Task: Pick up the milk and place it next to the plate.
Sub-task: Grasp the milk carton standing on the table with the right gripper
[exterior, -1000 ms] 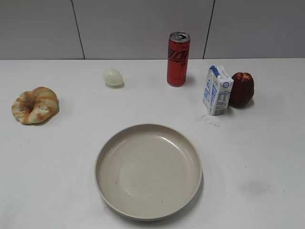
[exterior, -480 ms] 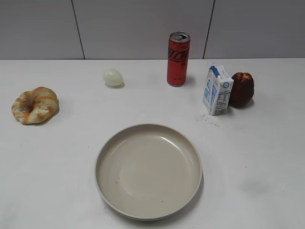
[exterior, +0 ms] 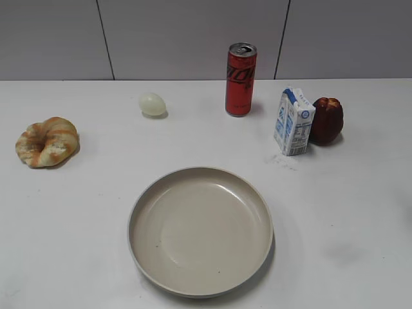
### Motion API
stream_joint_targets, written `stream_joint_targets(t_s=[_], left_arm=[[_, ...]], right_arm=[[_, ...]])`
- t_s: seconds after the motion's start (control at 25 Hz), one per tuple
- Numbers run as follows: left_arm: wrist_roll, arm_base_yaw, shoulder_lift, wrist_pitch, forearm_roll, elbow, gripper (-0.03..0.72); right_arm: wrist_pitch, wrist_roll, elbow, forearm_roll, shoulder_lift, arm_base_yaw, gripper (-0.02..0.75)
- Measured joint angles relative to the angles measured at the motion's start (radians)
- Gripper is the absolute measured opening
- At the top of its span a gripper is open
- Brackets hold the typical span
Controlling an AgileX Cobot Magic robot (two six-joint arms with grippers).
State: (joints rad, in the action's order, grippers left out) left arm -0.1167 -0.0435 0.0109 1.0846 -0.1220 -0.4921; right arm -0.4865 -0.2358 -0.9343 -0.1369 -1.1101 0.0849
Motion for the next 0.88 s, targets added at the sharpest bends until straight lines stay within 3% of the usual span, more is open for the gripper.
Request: stream_joint_targets(t_s=[0.32,0.6,0.88], left_arm=[[0.000,0.000,0.000,0.000,0.000,0.000,0.231],[0.000,0.000,0.000,0.000,0.000,0.000,0.231],[0.000,0.000,0.000,0.000,0.000,0.000,0.231]], right_arm=[[-0.181,0.103,-0.343,0.053,-0.411,0.160,0.594],[-0.343,0.166,-0.580,0.039,-0.705,0.166,0.594],[-0.368,0.174,-0.711,-0.010,-0.904,0.167,0.594]])
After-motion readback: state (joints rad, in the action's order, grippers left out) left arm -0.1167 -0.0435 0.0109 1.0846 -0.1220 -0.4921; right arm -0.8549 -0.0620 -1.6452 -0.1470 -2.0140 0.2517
